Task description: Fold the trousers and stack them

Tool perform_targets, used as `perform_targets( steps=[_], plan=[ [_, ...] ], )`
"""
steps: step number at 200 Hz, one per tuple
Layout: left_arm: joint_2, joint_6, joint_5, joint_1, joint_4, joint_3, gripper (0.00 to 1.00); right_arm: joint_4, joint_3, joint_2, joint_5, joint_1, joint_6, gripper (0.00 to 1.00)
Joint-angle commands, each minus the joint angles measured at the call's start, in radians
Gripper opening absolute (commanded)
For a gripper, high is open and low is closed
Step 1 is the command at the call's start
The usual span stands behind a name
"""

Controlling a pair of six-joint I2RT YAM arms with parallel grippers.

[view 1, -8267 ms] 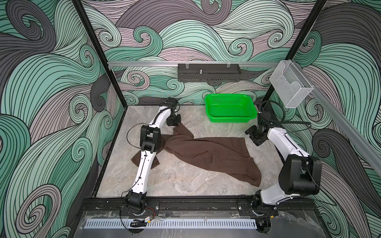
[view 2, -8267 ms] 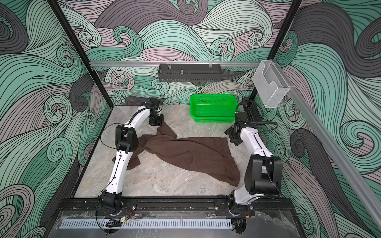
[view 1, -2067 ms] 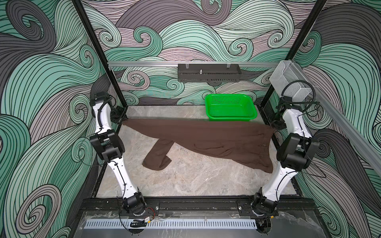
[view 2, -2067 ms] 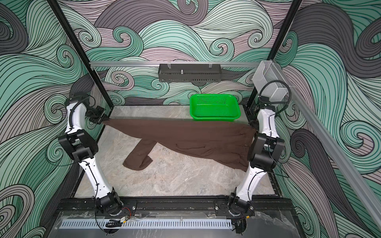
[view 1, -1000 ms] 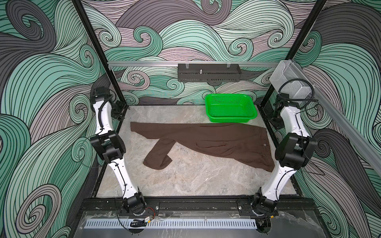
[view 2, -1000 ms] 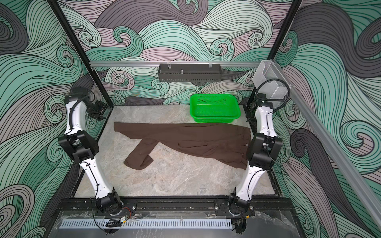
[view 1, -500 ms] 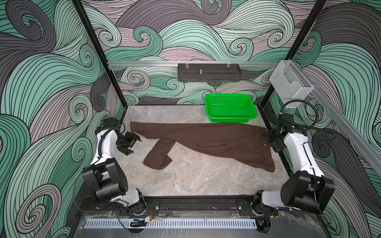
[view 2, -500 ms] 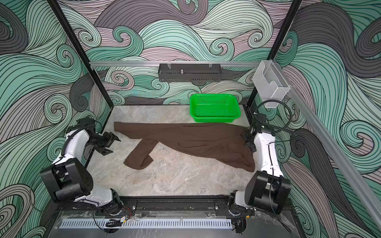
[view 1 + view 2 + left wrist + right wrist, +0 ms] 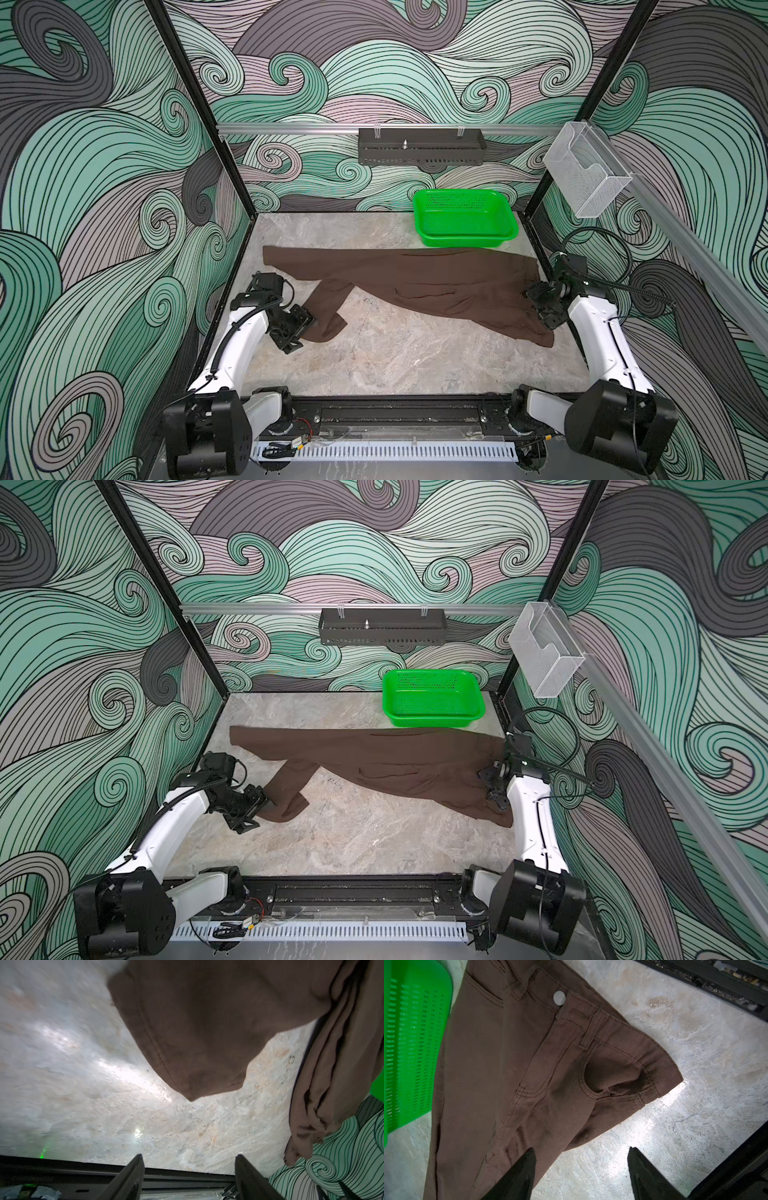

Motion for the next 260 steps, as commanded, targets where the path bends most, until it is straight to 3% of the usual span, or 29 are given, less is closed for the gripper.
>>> perform_targets(
  steps=[1, 29, 60, 103, 169, 199, 212, 234, 260],
  plan=[
    [-0.012, -0.183, -0.076, -0.139, 0.096, 0.011, 0.72, 0.002, -0.012, -0.019, -0.013, 0.006, -0.005, 0.7],
    [0.078, -0.272, -0.204, -0.287, 0.167, 0.041, 0.7, 0.007, -0.017, -0.029, -0.01, 0.005, -0.006, 0.7],
    [0.258, -0.266, -0.356, -0.4, 0.136, 0.157, 0.7, 0.006, -0.011, -0.032, -0.009, 0.005, -0.017, 0.7],
    [0.491, -0.223, -0.458, -0.466, 0.087, 0.28, 0.66, 0.007, 0.001, -0.03, -0.007, 0.004, -0.031, 0.69],
    [0.694, -0.17, -0.535, -0.523, 0.045, 0.361, 0.54, 0.012, 0.001, -0.018, -0.007, 0.002, -0.039, 0.69],
    [0.741, -0.161, -0.558, -0.537, 0.023, 0.368, 0.39, 0.012, 0.0, -0.023, -0.008, 0.001, -0.042, 0.69],
    [0.735, -0.156, -0.577, -0.537, 0.016, 0.356, 0.28, 0.012, -0.002, -0.026, -0.004, -0.002, -0.042, 0.69],
    [0.713, -0.133, -0.626, -0.535, -0.03, 0.364, 0.0, 0.012, -0.007, -0.03, 0.0, -0.004, -0.041, 0.69],
    [0.595, -0.087, -0.73, -0.533, -0.117, 0.407, 0.0, 0.011, -0.029, -0.031, -0.039, -0.023, -0.025, 0.72]
  ],
)
